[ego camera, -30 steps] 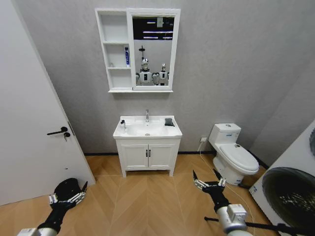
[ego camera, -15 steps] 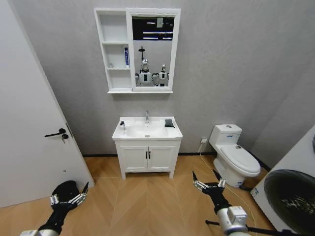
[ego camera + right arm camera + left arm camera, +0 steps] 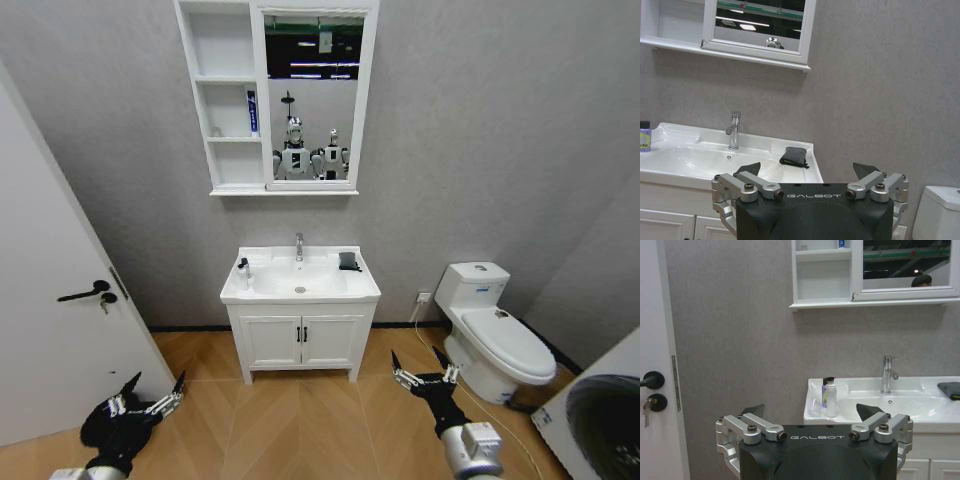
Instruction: Move facial cleanser and shampoo from washbasin to cabinet, then wipe washbasin with towel.
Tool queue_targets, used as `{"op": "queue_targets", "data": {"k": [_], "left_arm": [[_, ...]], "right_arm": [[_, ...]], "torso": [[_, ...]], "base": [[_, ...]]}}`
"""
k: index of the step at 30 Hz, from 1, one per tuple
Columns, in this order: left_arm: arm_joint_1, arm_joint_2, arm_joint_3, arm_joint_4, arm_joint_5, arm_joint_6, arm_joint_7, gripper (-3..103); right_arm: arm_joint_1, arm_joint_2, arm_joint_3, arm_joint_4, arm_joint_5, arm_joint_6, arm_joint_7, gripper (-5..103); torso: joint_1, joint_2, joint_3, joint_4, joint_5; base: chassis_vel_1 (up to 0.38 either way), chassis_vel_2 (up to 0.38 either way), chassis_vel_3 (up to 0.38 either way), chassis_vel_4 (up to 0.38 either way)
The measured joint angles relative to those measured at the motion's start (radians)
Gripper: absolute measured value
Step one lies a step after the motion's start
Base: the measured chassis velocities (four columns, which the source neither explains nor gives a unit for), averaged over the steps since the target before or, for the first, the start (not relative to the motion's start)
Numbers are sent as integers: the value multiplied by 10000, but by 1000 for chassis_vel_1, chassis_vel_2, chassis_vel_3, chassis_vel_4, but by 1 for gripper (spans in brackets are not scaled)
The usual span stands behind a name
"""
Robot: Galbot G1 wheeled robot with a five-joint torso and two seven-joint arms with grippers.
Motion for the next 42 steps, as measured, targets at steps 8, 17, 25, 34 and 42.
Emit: {"op": "queue_targets", "data": {"k": [8, 17, 25, 34, 42], "left_arm": [[70, -263, -27, 145, 15, -260, 44, 100], [-122, -318, 203, 412, 145, -257, -99, 100], [-628, -203, 438, 753, 391, -193, -463, 100], [-2029, 181, 670, 1471, 764, -136, -971, 100], [-2062, 466, 924, 1616, 740, 458, -755, 100]], "right_arm": [[111, -56, -85, -150, -54, -5, 1, 100], [225, 4, -121, -332, -94, -151, -21, 100], [563, 1, -56, -484, 30, -344, 183, 100], [635, -290, 122, -522, 329, -360, 274, 100], [937, -517, 332, -318, 880, -676, 523, 100]], "torso": [[3, -1, 1, -1, -4], [6, -2, 2, -1, -3], [12, -4, 3, -3, -1], [-13, 5, -3, 0, -4], [1, 1, 0, -4, -3]], "base": [[-367, 362, 378, -375], [-341, 339, 344, -350], [-211, 183, 163, -140], [48, -26, -34, 16], [5, -7, -3, 3]]}}
